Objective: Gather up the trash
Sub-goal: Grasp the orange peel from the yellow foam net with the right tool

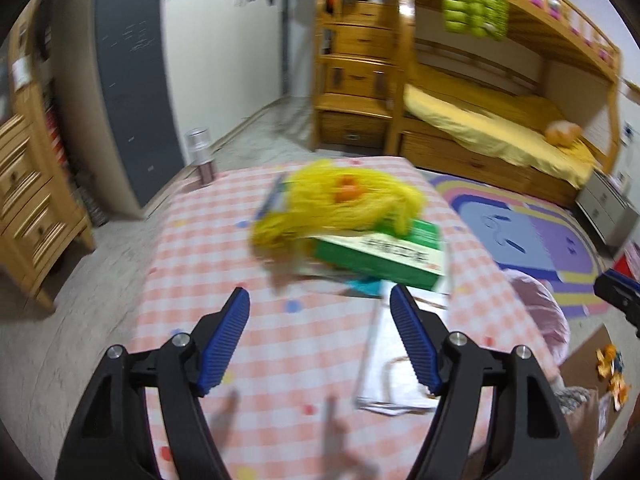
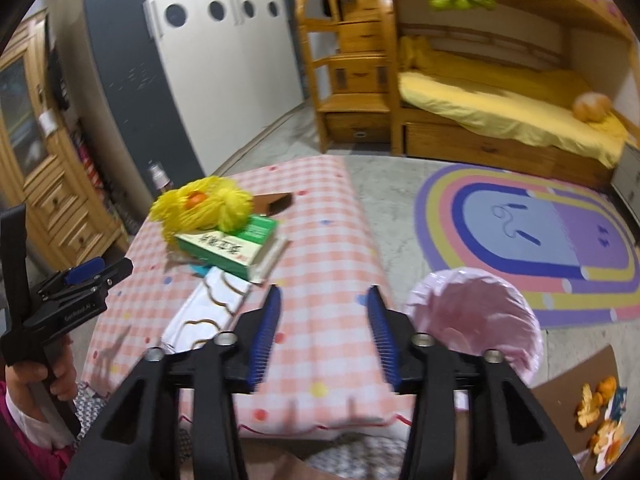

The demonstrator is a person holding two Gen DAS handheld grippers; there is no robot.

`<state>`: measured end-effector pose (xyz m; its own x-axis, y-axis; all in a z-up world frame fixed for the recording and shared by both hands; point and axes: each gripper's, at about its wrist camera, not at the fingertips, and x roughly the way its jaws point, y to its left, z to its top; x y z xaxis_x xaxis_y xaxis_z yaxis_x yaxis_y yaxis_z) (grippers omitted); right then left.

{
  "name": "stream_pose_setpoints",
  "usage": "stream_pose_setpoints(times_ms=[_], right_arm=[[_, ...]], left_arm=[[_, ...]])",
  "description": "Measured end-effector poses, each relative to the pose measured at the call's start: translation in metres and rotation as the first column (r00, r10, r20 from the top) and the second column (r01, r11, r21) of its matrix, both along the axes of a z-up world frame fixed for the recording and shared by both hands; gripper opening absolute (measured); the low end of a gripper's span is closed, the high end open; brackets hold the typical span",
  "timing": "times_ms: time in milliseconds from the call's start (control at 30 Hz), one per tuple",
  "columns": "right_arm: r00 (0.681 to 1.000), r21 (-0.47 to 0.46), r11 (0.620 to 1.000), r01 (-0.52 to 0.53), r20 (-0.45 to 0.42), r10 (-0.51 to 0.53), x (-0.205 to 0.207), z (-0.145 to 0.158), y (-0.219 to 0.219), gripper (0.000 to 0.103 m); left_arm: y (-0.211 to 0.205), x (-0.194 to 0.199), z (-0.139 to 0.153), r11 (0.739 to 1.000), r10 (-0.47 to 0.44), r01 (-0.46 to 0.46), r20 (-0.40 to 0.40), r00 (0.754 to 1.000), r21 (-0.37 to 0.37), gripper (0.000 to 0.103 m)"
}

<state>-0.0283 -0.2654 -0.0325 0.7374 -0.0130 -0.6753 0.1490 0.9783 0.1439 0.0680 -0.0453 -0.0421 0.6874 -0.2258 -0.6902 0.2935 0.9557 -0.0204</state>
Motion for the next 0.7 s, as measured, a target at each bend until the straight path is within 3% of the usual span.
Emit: stream_pose_setpoints(times_ms=[167, 400, 600, 700], right_arm=[[0.999, -0.012, 0.999, -0.041, -0.022, 0.041, 0.026, -0.004, 0.017, 0.054], [0.995, -0.014, 0.996, -0.088, -0.044, 0.088, 0.064, -0.008, 0.033, 0.054], [0.980, -0.039, 0.979, -0.199, -0.040, 0.197, 0.109, -0.003, 0.067, 0.052], [0.966, -0.057, 0.965, -0.257, -0.040, 0.255, 0.135, -0.002, 0.088, 0.046]], left_arm=[[0.025, 0.020, -0.001, 0.999, 0.051, -0.051, -0.003, 0.999, -0.010, 0.077], [0.025, 0.046, -0.003, 0.998, 0.061, -0.061, 0.001, 0.998, -0.002, 0.078], [0.039, 0.067, 0.001, 0.995, 0.104, -0.104, 0.002, 0.995, 0.001, 0.078], [0.050, 0.078, 0.002, 0.991, 0.134, -0.134, 0.007, 0.991, 0.022, 0.078]])
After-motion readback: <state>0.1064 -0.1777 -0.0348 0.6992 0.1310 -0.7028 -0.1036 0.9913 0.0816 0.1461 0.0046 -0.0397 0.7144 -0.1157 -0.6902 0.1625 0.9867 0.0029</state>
